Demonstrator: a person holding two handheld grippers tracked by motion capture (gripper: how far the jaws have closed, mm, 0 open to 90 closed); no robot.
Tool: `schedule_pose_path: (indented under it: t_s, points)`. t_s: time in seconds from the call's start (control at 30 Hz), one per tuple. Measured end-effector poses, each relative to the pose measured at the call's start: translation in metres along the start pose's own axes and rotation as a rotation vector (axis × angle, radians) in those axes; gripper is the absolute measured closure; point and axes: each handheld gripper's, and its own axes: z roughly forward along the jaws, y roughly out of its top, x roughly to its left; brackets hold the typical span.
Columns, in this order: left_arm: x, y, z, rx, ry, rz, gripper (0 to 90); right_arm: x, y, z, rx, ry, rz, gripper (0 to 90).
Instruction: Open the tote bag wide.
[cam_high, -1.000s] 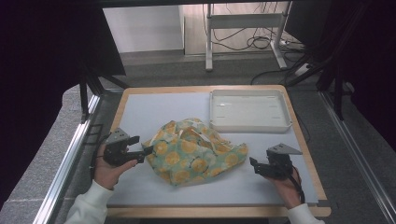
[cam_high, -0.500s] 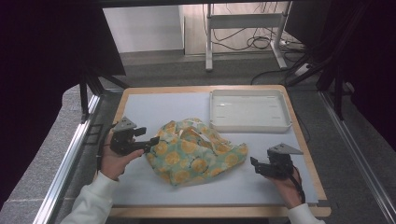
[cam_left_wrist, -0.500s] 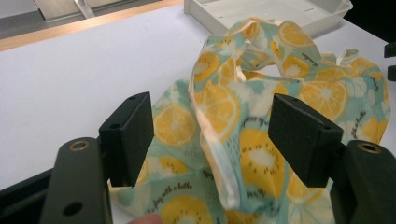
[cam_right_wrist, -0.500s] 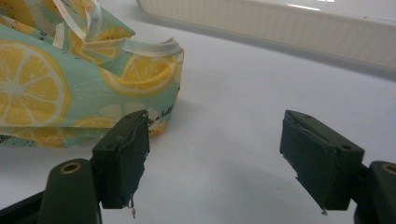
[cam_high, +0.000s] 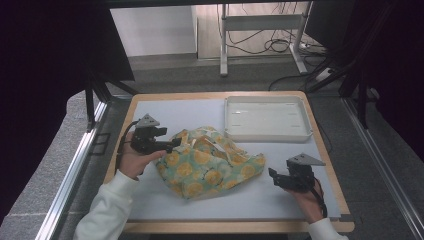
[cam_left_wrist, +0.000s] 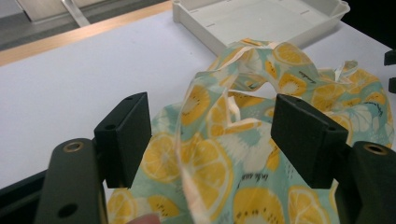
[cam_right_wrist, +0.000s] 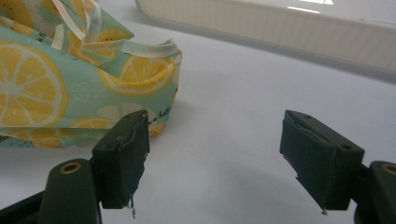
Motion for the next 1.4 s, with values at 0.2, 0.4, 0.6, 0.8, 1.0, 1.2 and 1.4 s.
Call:
schedule_pose_path:
  t_s: [0.2, 0.4, 0.6, 0.8, 1.0, 1.2, 1.4]
  points:
    - [0.002, -0.002, 0.018, 0.048, -0.007, -0.002, 29.3, -0.001, 0.000, 0.000, -0.003, -0.002, 0.001, 24.1]
    - [0.002, -0.008, 0.029, 0.087, -0.011, 0.008, 34.0, -0.001, 0.000, 0.001, -0.003, -0.005, 0.002, 24.1]
    - [0.002, -0.013, 0.037, 0.113, -0.026, 0.011, 47.8, -0.001, 0.000, 0.001, 0.001, -0.009, 0.004, 24.1]
    - [0.005, -0.015, 0.038, 0.122, -0.055, 0.018, 72.1, -0.002, 0.000, 0.001, 0.003, -0.012, 0.006, 24.1]
    - [0.005, -0.015, 0.032, 0.092, -0.083, 0.022, 84.9, -0.003, -0.001, 0.001, 0.003, -0.013, 0.006, 24.1]
    - [0.004, -0.013, 0.022, 0.054, -0.095, 0.020, 87.9, -0.003, -0.001, 0.001, 0.000, -0.016, 0.009, 24.1]
    - [0.002, -0.012, 0.017, 0.035, -0.101, 0.020, 88.3, -0.003, 0.001, -0.001, -0.006, -0.011, 0.010, 24.1]
